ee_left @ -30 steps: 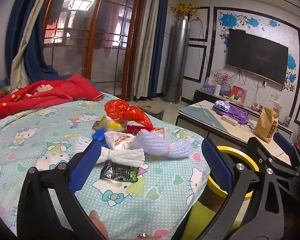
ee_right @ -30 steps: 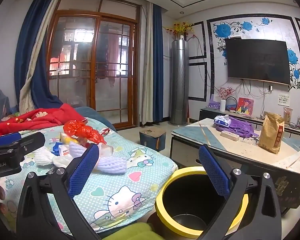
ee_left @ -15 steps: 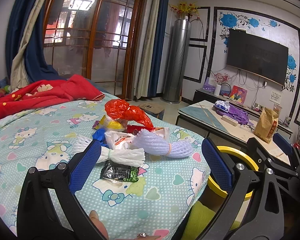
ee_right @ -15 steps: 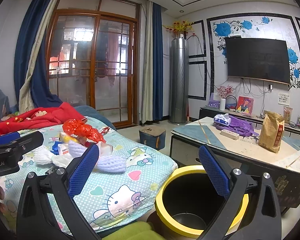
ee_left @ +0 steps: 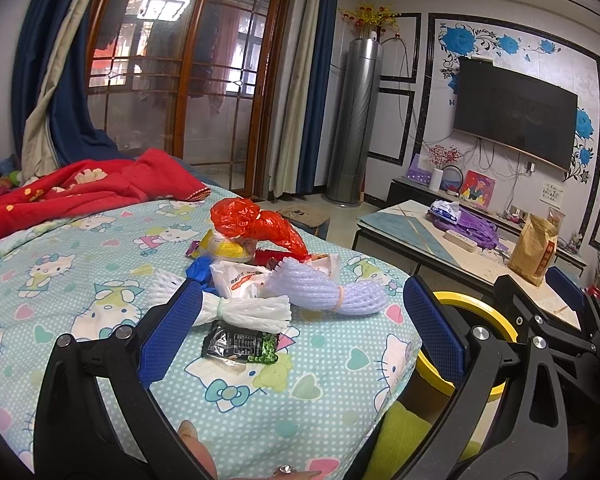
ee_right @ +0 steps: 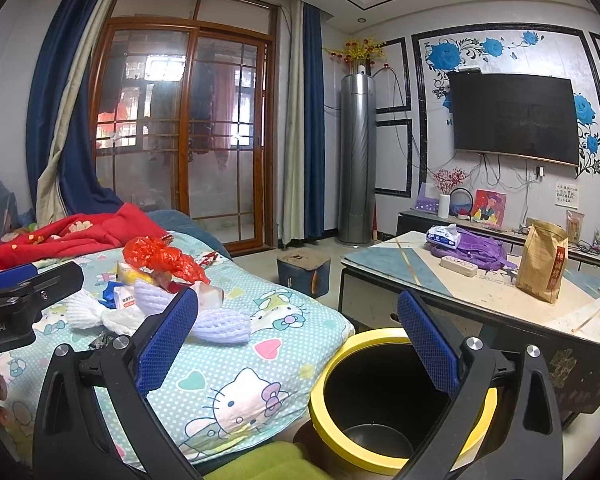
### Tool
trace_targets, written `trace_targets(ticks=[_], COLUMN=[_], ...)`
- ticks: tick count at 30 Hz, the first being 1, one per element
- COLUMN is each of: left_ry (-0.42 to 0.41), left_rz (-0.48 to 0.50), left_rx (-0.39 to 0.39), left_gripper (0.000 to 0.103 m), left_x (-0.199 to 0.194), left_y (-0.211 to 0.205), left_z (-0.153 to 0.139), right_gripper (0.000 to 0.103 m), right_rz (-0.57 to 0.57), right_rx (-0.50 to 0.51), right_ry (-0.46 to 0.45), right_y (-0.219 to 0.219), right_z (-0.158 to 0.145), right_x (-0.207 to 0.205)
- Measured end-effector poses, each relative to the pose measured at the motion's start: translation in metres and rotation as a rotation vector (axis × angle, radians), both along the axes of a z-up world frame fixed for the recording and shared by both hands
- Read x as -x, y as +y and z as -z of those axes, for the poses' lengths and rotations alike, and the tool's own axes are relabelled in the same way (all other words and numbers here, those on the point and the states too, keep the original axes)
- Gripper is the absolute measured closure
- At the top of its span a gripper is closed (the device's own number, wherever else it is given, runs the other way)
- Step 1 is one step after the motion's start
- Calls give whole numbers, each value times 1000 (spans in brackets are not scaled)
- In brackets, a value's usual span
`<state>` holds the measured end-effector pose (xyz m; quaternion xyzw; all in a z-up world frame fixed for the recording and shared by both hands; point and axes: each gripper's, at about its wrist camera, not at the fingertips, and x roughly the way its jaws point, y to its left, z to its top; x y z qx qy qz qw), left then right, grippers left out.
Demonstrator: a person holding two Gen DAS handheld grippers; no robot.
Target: Collect trash
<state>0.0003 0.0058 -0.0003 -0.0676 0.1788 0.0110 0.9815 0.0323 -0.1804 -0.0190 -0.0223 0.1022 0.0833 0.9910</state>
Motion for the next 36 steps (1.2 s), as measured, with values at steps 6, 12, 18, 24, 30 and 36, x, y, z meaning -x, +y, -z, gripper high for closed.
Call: trace_targets(ticks=[6, 12, 18, 24, 30, 36], left_ry=[3, 6, 6, 21, 35, 52], left_rz=[0, -4, -6, -39, -103, -172], left_rx=[6, 6, 8, 33, 64, 96], left_gripper=[11, 11, 11, 11, 11, 11], left_x=[0, 0, 0, -4, -7, -7], left_y=[2, 3, 3, 15, 39, 67], left_z=[0, 2, 4, 10, 13, 14], right_gripper=[6, 6, 6, 6, 6, 6], right_rz=[4, 2, -16, -80, -220, -320], right_rx=[-2, -2, 2, 21, 52, 92], right_ry=[5, 9, 15, 32, 70, 115], right_y=[-1, 0, 3, 10, 31, 57], right_z=[5, 8, 11, 8, 7, 4], right_x=[-2, -4, -5, -4, -10, -19])
